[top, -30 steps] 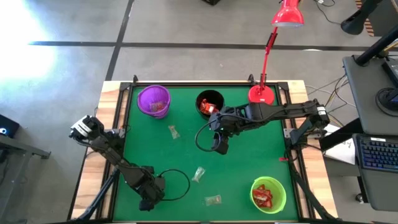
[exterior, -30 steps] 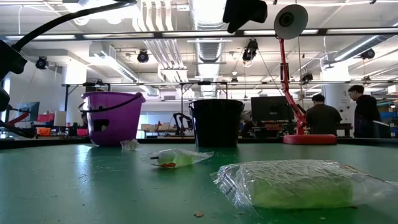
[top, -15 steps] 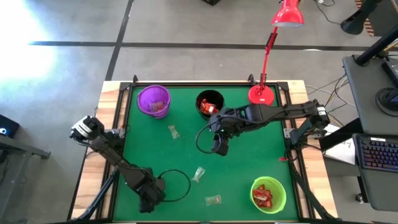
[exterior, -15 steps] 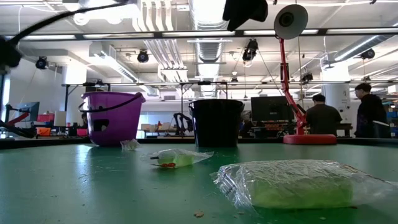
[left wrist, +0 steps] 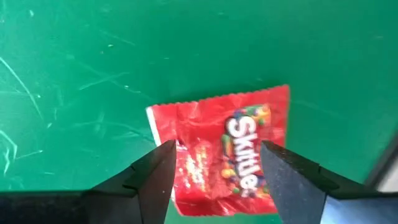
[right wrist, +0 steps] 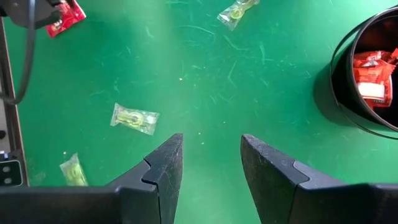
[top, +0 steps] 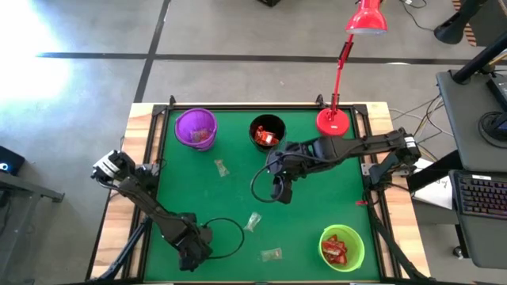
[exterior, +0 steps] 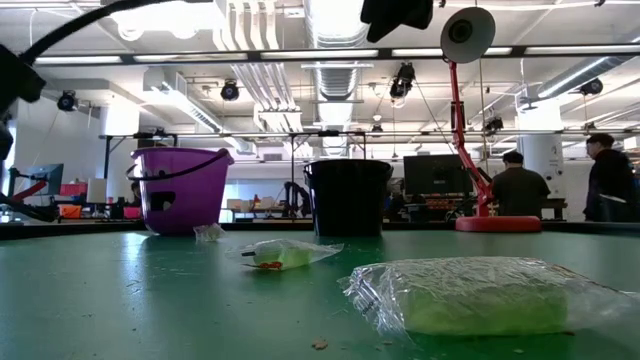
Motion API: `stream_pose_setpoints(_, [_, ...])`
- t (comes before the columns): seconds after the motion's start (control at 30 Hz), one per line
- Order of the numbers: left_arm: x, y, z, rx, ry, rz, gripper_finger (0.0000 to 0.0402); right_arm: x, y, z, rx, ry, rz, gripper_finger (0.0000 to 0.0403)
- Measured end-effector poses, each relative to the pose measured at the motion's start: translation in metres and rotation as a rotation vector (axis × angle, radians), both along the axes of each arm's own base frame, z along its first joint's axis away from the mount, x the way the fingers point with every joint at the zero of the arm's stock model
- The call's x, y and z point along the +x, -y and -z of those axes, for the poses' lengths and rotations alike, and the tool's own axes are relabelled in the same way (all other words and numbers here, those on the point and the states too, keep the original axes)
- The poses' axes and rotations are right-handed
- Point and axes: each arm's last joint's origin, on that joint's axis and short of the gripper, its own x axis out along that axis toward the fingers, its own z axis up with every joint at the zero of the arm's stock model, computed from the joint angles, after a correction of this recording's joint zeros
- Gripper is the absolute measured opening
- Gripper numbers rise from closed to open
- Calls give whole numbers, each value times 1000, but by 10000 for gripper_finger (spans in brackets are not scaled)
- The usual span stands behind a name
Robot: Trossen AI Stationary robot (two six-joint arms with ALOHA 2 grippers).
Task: Sort candy
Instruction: Put the red candy into the green bucket
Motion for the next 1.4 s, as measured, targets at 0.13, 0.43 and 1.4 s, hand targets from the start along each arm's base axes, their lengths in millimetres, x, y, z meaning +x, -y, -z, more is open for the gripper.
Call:
stream_pose_setpoints(0.13, [1, 1, 7, 11, -16, 0, 221, 0, -3, 0, 1, 0, -9, 153])
stream_pose_setpoints(0.43, [5, 6, 31, 39, -90, 12, 209, -1, -6, 0, 23, 1, 21, 153])
stream_pose_setpoints(1.4, [26, 19, -1, 29, 47, 117, 3, -2, -8, 0, 21, -4, 20, 153])
